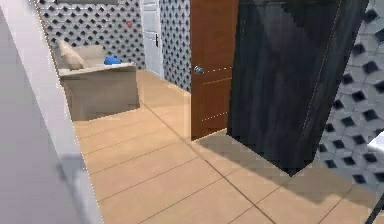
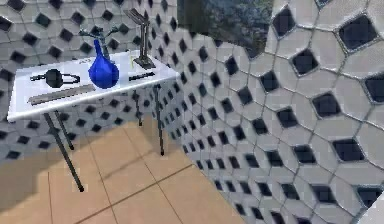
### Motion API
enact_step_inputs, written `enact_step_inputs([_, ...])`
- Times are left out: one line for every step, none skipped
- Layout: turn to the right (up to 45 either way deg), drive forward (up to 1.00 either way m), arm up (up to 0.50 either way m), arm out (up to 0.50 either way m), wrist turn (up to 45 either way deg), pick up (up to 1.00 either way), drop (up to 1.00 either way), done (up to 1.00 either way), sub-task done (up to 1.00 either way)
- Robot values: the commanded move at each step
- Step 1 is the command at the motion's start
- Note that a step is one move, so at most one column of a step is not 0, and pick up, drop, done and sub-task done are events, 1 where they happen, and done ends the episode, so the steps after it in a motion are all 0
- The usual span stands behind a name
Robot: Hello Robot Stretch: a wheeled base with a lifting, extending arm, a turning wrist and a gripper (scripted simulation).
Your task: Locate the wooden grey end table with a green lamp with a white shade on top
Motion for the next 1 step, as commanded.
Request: enact_step_inputs([0.0,1.00,0.00,0.00,0.0,0.00,0.00,0.00,0.00])
